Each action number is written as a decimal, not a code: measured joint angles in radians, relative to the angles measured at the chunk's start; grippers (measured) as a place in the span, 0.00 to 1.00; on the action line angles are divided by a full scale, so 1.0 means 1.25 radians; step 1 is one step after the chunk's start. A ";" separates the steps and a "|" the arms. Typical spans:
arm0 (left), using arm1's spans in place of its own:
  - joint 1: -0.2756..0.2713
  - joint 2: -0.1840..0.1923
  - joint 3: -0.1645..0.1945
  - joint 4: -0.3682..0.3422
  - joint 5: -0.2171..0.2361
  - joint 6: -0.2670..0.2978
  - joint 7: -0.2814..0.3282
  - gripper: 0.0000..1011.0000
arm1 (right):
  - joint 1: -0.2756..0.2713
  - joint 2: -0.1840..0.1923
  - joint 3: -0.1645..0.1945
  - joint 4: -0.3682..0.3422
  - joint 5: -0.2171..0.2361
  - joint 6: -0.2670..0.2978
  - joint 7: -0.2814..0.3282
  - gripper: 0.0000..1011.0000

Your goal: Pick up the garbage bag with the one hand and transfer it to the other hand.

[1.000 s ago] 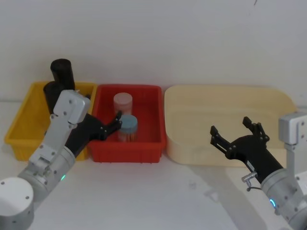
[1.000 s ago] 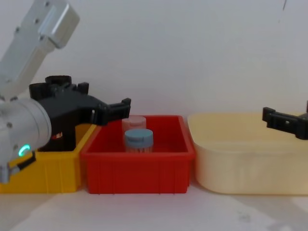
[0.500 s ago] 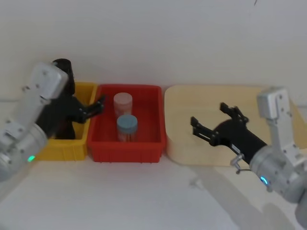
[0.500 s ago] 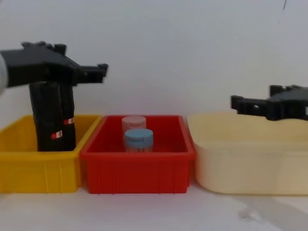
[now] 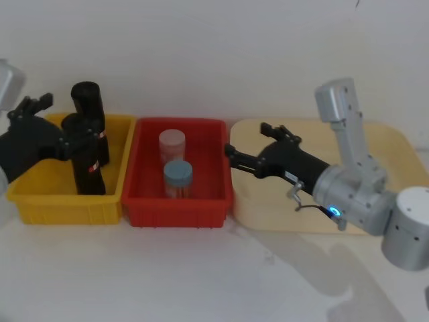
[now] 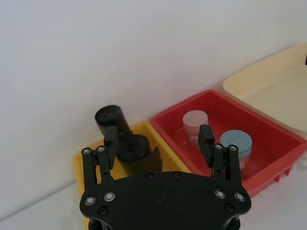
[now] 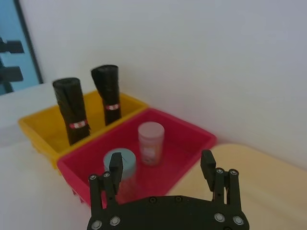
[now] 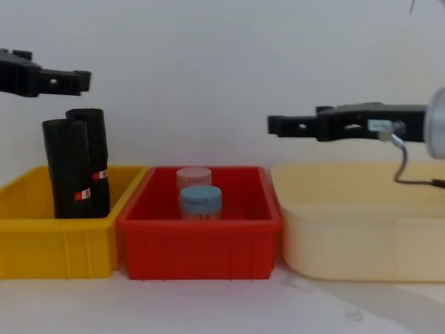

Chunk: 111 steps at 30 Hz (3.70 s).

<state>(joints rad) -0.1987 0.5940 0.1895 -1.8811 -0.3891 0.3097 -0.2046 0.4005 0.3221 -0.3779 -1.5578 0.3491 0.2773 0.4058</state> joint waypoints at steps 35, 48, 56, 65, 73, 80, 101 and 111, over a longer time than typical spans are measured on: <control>-0.079 -0.044 -0.018 0.251 -0.119 -0.040 -0.100 0.99 | 0.122 -0.066 -0.056 0.130 0.032 -0.029 0.042 0.99; -0.131 -0.045 0.018 0.332 -0.127 -0.059 -0.159 0.99 | 0.132 -0.073 -0.059 0.147 0.049 -0.040 0.040 0.99; -0.159 -0.043 0.041 0.370 -0.123 -0.075 -0.185 0.99 | 0.137 -0.079 -0.057 0.158 0.057 -0.051 0.033 0.99; -0.188 -0.046 0.062 0.408 -0.106 -0.100 -0.195 0.99 | 0.143 -0.084 -0.057 0.173 0.068 -0.057 0.029 0.99; -0.206 -0.050 0.072 0.428 -0.093 -0.116 -0.198 0.98 | 0.150 -0.087 -0.057 0.193 0.090 -0.046 0.041 0.99; -0.215 -0.052 0.076 0.438 -0.087 -0.124 -0.200 0.85 | 0.156 -0.088 -0.061 0.206 0.101 -0.037 0.047 0.99; -0.223 -0.054 0.080 0.447 -0.082 -0.131 -0.202 0.51 | 0.206 -0.076 -0.111 0.263 0.107 0.018 0.096 0.99; -0.224 -0.054 0.081 0.448 -0.081 -0.131 -0.202 0.51 | 0.243 -0.073 -0.154 0.298 0.095 0.053 0.130 0.99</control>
<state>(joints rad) -0.4788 0.5263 0.2908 -1.3205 -0.4901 0.1454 -0.4565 0.7045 0.2306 -0.5708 -1.1847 0.4676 0.3440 0.5681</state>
